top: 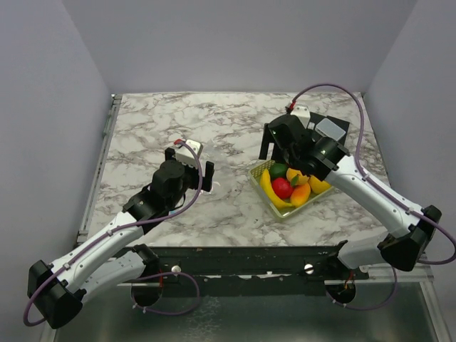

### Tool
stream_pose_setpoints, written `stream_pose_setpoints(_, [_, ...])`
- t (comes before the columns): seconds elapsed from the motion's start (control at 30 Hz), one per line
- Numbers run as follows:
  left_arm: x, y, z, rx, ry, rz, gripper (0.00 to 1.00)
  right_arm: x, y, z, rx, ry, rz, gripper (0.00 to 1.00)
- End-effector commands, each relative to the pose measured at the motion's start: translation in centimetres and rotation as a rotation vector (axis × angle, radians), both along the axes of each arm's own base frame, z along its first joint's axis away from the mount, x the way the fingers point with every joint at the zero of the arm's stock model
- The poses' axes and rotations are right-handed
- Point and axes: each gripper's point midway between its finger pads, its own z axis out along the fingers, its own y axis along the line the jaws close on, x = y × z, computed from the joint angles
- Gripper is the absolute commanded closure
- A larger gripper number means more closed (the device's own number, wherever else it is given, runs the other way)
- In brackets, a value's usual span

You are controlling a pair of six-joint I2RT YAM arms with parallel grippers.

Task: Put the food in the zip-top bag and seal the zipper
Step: Adjust the bin at the center of the board.

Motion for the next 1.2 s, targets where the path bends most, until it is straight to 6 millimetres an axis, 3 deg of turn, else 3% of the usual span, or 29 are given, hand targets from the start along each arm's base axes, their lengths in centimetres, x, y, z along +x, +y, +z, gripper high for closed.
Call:
stream_pose_setpoints(0.0, [0.2,0.3,1.5,-0.013,-0.033,0.019,0.01,1.0,1.2,-0.4,0.003,0.015,-0.008,0.11])
stream_pose_setpoints(0.5, [0.0,0.0,1.7,-0.018,-0.033,0.002,0.01,4.5,2.9,-4.3,0.004,0.103,-0.196,0.22])
stream_pose_setpoints(0.8, [-0.1,0.0,1.9,-0.025,-0.039,0.001,0.01,6.4,1.4,-8.1,0.038,0.194,-0.339,0.28])
stream_pose_setpoints(1.17, [-0.3,-0.4,1.8,-0.022,-0.034,-0.012,0.01,8.1,-1.6,-12.2,0.004,0.248,-0.48,0.42])
